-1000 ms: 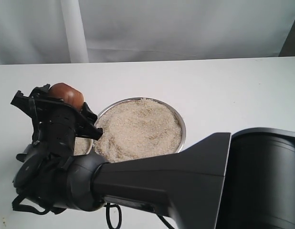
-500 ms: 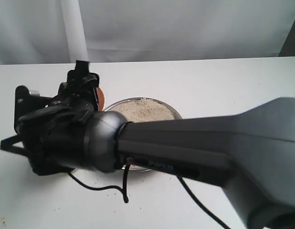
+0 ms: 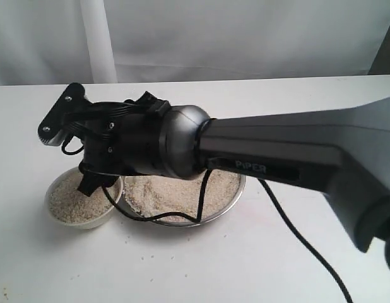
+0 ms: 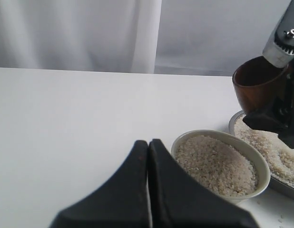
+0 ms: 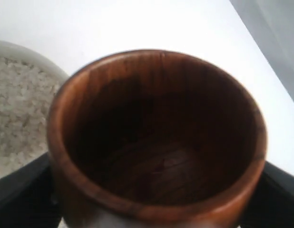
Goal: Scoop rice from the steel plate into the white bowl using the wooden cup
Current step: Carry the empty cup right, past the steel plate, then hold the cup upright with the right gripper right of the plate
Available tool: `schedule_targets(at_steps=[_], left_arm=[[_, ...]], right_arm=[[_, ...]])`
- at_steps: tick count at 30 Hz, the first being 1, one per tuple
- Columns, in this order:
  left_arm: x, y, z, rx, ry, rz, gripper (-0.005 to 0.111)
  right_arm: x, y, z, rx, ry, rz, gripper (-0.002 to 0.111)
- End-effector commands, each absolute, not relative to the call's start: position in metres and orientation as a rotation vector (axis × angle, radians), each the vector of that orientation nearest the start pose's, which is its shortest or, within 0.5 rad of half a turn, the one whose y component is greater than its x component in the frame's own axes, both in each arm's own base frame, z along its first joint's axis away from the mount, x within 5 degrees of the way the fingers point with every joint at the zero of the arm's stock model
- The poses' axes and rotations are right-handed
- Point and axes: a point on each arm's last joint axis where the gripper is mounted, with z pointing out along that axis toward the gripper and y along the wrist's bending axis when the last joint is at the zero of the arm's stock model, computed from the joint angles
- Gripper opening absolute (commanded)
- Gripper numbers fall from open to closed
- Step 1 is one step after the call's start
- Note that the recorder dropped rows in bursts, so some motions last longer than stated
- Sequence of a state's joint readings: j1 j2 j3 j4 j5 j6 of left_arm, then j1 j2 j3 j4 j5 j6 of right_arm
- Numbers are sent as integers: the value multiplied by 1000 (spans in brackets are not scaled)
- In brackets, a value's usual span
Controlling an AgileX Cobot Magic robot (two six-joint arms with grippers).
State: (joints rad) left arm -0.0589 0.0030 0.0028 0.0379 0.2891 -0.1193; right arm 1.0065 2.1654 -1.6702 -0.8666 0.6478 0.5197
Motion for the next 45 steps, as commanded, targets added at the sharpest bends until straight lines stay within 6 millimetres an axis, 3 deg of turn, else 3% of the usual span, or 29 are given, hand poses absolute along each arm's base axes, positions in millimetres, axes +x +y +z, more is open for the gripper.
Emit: schedule_targets(at_steps=[1, 10, 14, 22, 28, 39, 45], left_arm=[[55, -3, 187, -32, 1770, -104, 0], [55, -3, 187, -30, 1770, -102, 0], [55, -3, 187, -32, 1770, -104, 0], [55, -3, 187, -32, 1770, -104, 0], [55, -3, 187, -30, 1770, -102, 0], [55, -3, 187, -32, 1770, -104, 0], [55, -3, 187, -32, 1770, -104, 0]], right_arm=[[301, 360, 217, -1091, 1980, -64, 0], [300, 271, 251, -984, 1926, 123, 0], [284, 229, 245, -927, 1945, 226, 0], [249, 175, 243, -767, 1846, 374, 0], [229, 147, 237, -666, 1796, 372, 0], [205, 122, 213, -506, 1686, 349, 0], [204, 113, 207, -411, 1711, 304, 0]])
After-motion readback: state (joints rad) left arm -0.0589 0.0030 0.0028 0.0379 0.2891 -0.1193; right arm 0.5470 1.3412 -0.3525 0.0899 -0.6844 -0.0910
